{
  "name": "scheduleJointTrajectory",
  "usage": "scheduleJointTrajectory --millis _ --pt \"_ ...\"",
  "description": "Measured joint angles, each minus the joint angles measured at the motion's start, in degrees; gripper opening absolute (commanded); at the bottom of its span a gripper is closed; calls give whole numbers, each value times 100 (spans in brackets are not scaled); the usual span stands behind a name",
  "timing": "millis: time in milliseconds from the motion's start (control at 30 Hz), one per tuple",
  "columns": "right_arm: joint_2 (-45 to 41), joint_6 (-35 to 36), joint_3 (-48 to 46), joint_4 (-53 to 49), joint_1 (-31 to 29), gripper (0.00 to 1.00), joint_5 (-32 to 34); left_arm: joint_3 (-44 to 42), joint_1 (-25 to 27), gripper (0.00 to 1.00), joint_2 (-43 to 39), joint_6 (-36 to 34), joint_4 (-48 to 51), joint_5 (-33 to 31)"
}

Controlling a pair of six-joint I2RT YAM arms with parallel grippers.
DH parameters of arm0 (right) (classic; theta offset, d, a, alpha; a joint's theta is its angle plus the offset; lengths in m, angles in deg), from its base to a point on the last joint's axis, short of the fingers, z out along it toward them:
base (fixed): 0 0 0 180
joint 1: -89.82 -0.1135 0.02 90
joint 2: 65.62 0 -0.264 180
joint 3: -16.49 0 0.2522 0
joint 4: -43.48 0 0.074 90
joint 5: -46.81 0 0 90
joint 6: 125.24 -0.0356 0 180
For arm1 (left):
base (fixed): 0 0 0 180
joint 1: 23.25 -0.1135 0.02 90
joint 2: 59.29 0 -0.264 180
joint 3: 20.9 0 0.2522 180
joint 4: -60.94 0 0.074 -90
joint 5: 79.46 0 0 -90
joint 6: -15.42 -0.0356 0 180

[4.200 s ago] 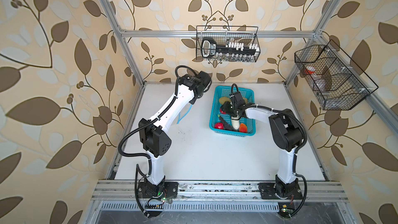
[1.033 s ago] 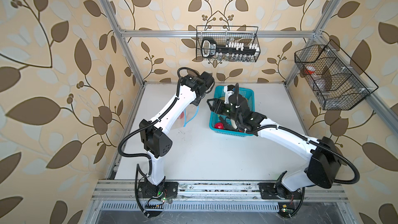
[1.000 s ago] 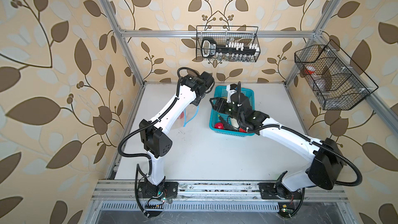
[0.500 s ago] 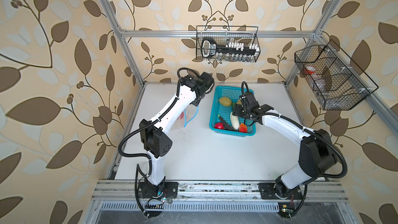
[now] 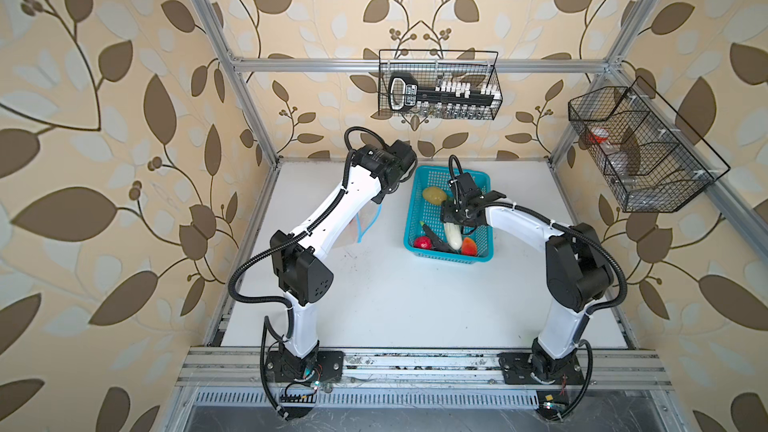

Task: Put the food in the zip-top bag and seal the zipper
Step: 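Lower the right gripper onto the white radish and close on it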

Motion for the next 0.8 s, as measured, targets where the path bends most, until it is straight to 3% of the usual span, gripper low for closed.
scheduleJointTrajectory --millis 267,400,600,800 --pt "632 125 269 -264 9 67 48 0 2 0 0 4 57 4" --pt "702 181 358 -365 22 57 92 -2 4 0 0 4 63 4" --pt "726 243 527 -389 70 51 101 -96 162 0 0 4 70 -17" --pt "809 280 599 -396 103 54 61 -149 339 0 0 4 76 -129"
